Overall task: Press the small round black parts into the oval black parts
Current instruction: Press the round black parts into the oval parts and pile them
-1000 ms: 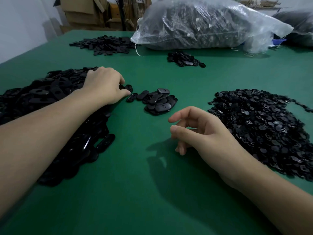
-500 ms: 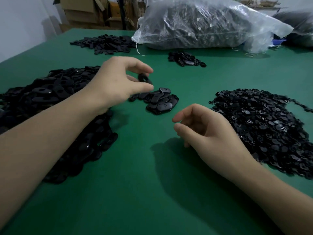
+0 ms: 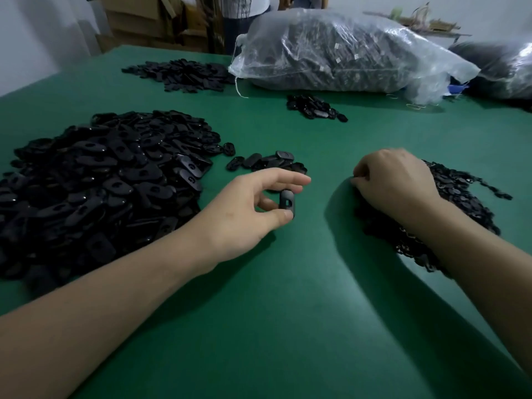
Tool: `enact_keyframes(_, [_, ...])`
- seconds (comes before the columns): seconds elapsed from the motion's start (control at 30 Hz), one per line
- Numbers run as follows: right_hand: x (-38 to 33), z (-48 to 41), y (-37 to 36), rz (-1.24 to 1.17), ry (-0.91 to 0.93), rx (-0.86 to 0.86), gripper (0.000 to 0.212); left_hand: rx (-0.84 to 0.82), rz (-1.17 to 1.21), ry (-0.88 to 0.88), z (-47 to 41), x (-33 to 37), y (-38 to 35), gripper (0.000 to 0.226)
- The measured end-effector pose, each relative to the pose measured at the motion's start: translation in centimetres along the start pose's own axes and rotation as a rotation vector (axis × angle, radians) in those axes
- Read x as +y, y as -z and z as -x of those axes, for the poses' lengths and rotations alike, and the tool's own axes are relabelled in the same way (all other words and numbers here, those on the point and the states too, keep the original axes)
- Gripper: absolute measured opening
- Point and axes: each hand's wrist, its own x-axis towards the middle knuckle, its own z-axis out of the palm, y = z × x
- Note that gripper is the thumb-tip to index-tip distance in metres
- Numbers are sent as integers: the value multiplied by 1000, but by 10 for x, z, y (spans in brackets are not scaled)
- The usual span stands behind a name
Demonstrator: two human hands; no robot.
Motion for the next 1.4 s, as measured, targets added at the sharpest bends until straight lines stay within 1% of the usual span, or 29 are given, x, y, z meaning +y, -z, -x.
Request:
enact_keyframes(0.1, [0,-6,-7,26,-32,13,19,18,28,13,1,-4,-1,46])
enact_keyframes(0.2, [-1,-9,-8,4,-26,35,14,32,50,53,3,-9,-3,38])
enact_keyframes(0.27, [-1,-11,-7,-4,-21,45,11,34,120,71,3,-10,-3,36])
enact_keyframes(0.33, [-1,-13,-6,-1,-17,38,11,30,161,72,4,-11,-4,36])
enact_keyframes(0.5, [-3,-20,-1,17,-17,-26,10,15,172,52,4,-13,-5,37])
enact_keyframes(0.6, [0,-22,1,-2,-12,-17,2,14,177,44,4,-14,-4,37])
enact_keyframes(0.7, [2,-24,1,9,-20,-35,9,19,169,35,4,-17,-4,38])
enact_keyframes(0.9, [0,-23,4,-41,-26,-77,1,22,230,39,5,-14,-2,37])
enact_keyframes(0.97, [0,-22,6,-51,-23,-90,1,32,233,38,5,-13,-2,37])
enact_keyframes(1.03, [-2,-18,8,-66,2,-56,4,30,226,31,6,-13,-2,37])
enact_keyframes(1.1, [-7,-9,10,-167,57,33,5,22,231,26,7,-13,-2,38])
enact_keyframes(1.17, [-15,8,14,-406,98,60,6,20,238,20,6,-14,-2,39])
enact_keyframes(1.2, [-21,19,16,-576,99,18,7,28,229,17,6,-14,-1,39])
enact_keyframes(1.3, [-36,52,15,-1137,82,-205,12,70,169,-10,6,-17,0,38])
enact_keyframes(1.33, [-39,59,13,-1270,71,-251,14,79,153,-28,6,-17,0,37])
enact_keyframes(1.4, [-43,67,8,-1430,45,-304,18,99,113,-66,6,-17,-1,35])
